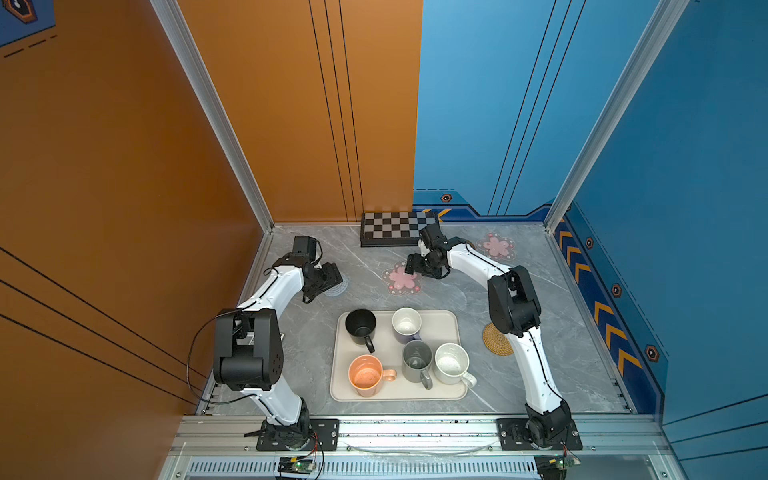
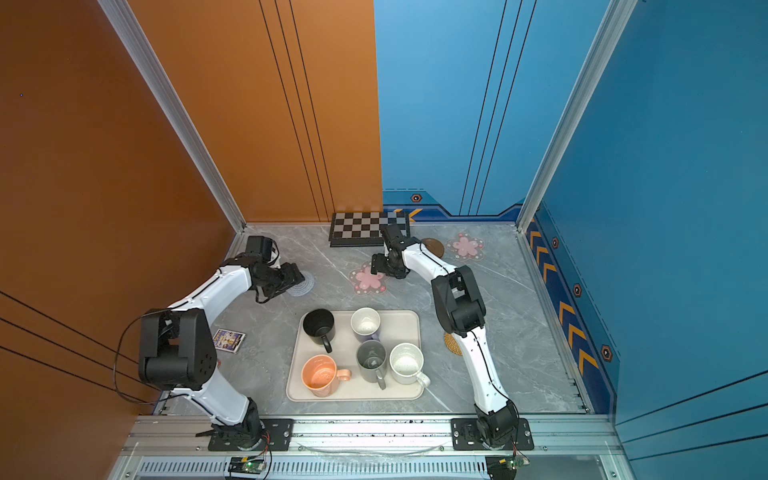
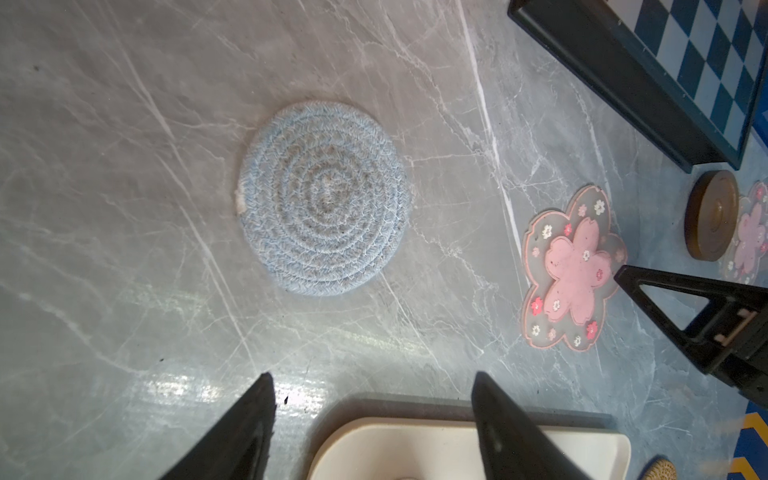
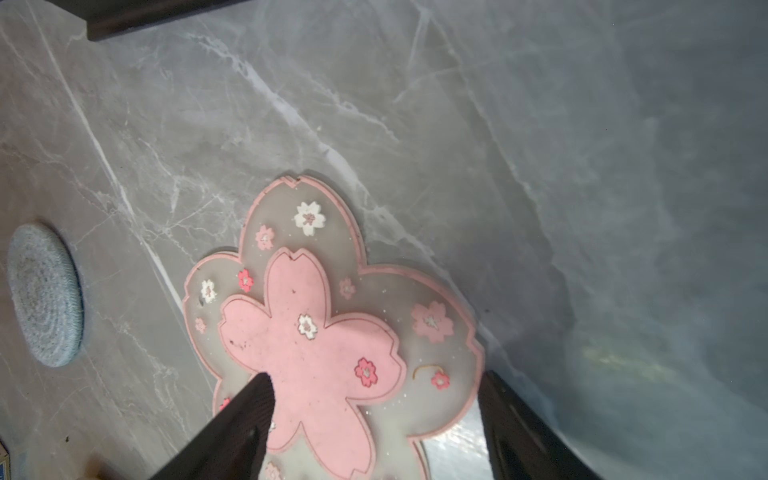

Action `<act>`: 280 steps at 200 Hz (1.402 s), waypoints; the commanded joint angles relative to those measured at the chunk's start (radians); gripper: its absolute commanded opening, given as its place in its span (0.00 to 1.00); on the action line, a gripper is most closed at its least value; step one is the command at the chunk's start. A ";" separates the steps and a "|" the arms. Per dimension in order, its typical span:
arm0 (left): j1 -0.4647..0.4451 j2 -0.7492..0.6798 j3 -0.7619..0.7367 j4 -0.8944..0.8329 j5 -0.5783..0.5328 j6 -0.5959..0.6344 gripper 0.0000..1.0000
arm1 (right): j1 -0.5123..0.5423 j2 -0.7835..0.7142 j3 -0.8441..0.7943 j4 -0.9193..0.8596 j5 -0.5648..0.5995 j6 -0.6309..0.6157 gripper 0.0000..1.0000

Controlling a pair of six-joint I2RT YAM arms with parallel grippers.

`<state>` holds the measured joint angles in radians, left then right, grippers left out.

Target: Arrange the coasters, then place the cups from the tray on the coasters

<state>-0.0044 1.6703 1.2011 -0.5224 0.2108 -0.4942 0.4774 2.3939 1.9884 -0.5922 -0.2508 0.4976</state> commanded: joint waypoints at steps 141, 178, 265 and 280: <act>0.006 0.019 0.013 0.004 0.035 -0.024 0.75 | 0.103 0.099 0.032 -0.052 -0.056 0.082 0.79; 0.007 0.005 0.008 0.001 0.042 -0.024 0.75 | 0.107 0.112 0.058 -0.052 -0.054 0.094 0.79; 0.019 -0.037 -0.018 0.002 0.059 -0.021 0.75 | 0.113 0.169 0.142 -0.053 -0.071 0.149 0.81; 0.020 -0.041 -0.020 0.002 0.059 -0.020 0.76 | 0.118 0.161 0.128 -0.052 -0.076 0.148 0.81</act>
<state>0.0032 1.6554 1.1988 -0.5190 0.2459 -0.5137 0.5762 2.4928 2.1441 -0.5800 -0.3111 0.6151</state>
